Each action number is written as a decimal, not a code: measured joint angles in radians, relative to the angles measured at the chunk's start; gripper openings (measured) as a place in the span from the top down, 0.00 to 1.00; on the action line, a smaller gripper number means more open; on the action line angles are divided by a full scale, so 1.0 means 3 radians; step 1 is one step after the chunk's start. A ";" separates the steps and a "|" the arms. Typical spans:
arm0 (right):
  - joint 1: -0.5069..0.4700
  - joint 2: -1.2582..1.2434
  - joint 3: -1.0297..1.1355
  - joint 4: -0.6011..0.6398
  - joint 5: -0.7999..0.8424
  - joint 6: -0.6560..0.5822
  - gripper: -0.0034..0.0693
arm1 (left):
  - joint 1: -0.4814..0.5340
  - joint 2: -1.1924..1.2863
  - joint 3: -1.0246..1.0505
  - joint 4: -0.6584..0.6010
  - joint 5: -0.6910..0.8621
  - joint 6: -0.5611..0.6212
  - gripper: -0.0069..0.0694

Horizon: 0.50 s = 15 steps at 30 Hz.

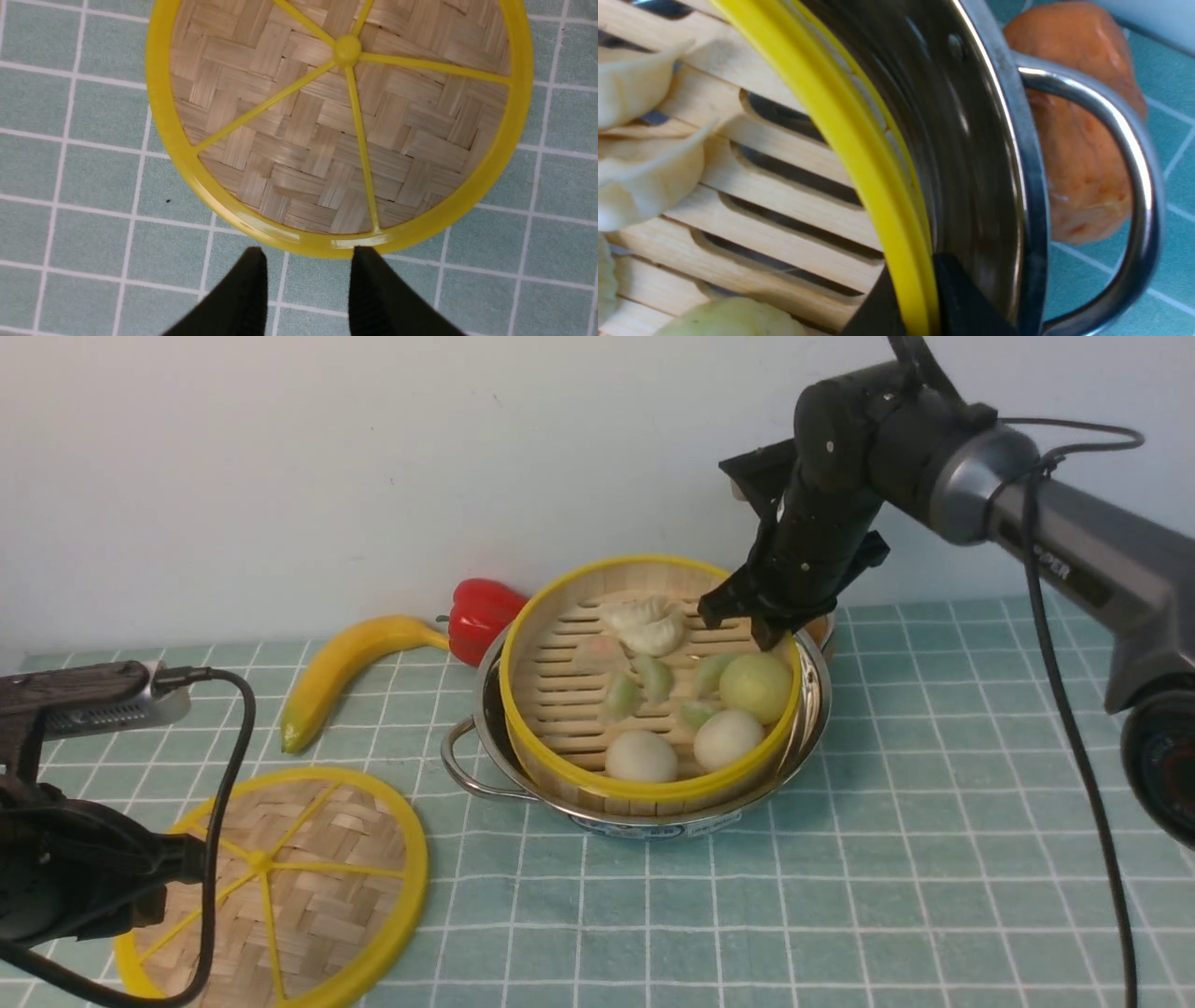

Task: Place the steamer in the pot on the blue tablecloth, and put the lid on the steamer.
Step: 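Place the bamboo steamer basket of food into the steel pot with the right gripper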

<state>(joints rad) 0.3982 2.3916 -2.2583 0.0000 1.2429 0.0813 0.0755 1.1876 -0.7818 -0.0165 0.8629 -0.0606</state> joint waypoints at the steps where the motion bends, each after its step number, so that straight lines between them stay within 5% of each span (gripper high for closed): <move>1: 0.0000 0.0021 0.0000 0.0000 0.0000 0.0003 0.88 | 0.0000 0.0000 0.0000 0.0000 0.0000 0.0000 0.59; 12: 0.0000 0.0157 -0.0021 0.0000 -0.0039 0.0122 0.87 | 0.0000 0.0000 0.0000 0.0000 -0.0003 0.0000 0.59; 15: 0.0000 0.0175 -0.0021 0.0037 -0.0039 0.0138 0.80 | 0.0000 0.0000 0.0000 0.0000 -0.0007 0.0000 0.59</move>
<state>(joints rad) 0.3982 2.4440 -2.2645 0.0111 1.2312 0.1226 0.0755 1.1876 -0.7818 -0.0165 0.8609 -0.0606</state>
